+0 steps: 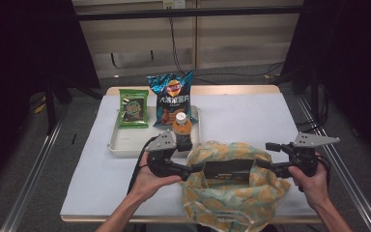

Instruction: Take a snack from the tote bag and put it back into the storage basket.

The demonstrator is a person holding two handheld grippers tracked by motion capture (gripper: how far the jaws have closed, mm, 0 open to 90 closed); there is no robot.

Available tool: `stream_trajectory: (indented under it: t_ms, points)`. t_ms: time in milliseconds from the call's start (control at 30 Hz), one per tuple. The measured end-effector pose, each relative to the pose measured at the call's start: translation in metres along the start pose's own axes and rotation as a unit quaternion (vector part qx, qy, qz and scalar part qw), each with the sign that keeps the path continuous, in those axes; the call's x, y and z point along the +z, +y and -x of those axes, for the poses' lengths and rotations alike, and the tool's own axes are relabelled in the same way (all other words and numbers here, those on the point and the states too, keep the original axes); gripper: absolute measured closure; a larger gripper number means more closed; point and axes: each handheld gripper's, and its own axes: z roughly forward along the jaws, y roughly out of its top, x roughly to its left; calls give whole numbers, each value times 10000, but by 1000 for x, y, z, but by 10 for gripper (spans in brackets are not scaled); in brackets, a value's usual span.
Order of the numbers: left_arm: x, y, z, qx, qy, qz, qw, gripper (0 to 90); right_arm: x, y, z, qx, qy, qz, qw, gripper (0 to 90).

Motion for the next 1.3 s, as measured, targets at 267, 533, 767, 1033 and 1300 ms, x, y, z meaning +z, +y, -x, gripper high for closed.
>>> stream_trajectory:
  t_ms: [267,533,767,1033,1300]
  points:
    - [25,-20,-19,-94,183,-428,9989,463,15,-4,-1,-40,58,-211,9998,630]
    - [26,-43,-37,-243,209,-689,9971,873,24,-6,3,10,112,-369,9993,744]
    - [36,-50,-41,-375,418,-824,9950,894,32,-12,10,125,41,-376,9992,702]
    - [48,-54,-38,-395,530,-926,9935,896,38,-19,14,143,-106,-548,9983,663]
    - [57,-63,-25,-327,47,-1328,9906,897,42,-21,12,137,-59,-691,9975,697]
